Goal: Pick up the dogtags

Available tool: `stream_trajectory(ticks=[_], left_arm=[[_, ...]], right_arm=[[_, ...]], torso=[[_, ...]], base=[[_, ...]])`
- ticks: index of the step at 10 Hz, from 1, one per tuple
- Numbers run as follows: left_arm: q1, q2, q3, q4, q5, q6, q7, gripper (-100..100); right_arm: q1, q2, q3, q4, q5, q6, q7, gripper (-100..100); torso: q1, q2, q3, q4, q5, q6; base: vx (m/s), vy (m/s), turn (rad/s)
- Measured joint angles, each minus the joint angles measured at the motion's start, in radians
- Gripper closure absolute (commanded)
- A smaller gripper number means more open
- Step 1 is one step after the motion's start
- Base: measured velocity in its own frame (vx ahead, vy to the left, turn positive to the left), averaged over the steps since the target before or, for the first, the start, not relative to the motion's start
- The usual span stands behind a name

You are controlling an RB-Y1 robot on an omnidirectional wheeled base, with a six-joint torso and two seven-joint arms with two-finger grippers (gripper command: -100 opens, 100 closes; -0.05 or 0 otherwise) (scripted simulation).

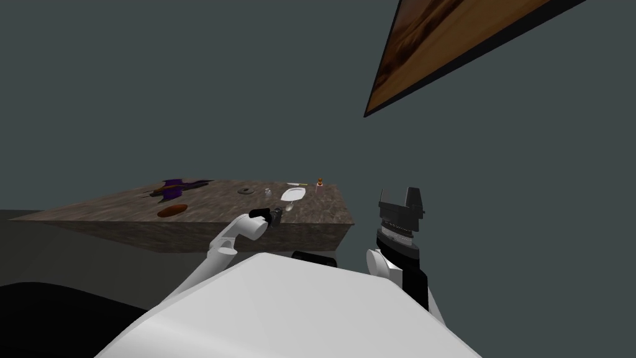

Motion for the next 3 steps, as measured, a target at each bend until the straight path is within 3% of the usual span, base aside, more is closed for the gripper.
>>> stream_trajectory(ticks=[2,3], left_arm=[[0.014,0.007,0.002,-0.041,0.004,0.024,0.009,100],[0.015,0.007,0.002,-0.044,0.004,0.027,0.010,0]], right_arm=[[0.000,0.000,0.000,0.000,0.000,0.000,0.000,0],[0.000,0.000,0.000,0.000,0.000,0.000,0.000,0]], torso=[[0.000,0.001,0.001,0.000,0.000,0.000],[0.000,0.001,0.000,0.000,0.000,0.000]], base=[[-0.013,0.002,0.014],[0.000,0.000,0.000]])
